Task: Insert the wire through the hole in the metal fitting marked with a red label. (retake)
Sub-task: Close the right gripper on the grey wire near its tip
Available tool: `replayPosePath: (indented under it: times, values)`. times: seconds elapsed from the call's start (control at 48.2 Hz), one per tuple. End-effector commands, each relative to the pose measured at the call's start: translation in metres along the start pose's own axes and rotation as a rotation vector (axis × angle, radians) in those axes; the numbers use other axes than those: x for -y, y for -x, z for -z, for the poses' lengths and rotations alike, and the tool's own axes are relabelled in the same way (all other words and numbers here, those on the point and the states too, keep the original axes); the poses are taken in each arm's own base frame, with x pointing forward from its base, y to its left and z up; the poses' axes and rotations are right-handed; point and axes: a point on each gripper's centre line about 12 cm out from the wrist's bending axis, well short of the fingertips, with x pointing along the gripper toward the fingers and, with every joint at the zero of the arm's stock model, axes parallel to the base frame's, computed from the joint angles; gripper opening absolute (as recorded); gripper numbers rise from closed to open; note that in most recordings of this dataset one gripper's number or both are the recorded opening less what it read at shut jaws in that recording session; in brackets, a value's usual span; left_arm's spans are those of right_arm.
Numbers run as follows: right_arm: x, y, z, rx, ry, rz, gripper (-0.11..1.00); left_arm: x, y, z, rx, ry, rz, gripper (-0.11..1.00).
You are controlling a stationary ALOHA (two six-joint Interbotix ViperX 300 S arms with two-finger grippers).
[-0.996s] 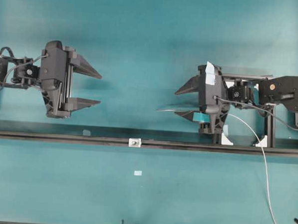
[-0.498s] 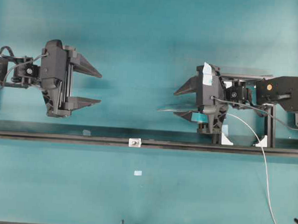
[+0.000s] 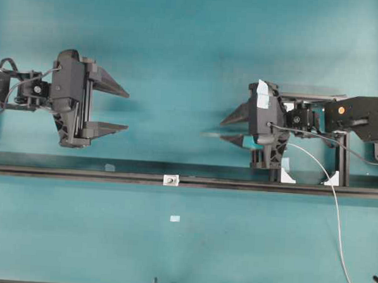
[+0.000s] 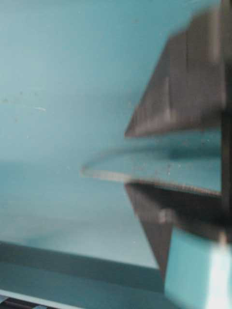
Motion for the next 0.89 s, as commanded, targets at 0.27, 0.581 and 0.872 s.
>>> replayPosePath:
  times: [0.27,0.581,0.872]
  values:
    - [0.0,0.001,-0.007,0.028,0.006,-0.001,0.01,-0.001,-0.001,-0.008,0.028,0.002,-0.003,0.57]
    - [-0.001,0.008,-0.02,0.07,0.004,-0.005,0.01,-0.001,-0.001,-0.009,0.031,0.002,-0.004,0.57]
    - [-0.002,0.027,-0.04,0.144,0.004,-0.01,0.01,-0.001,-0.001,-0.01,0.035,0.002,-0.003,0.57]
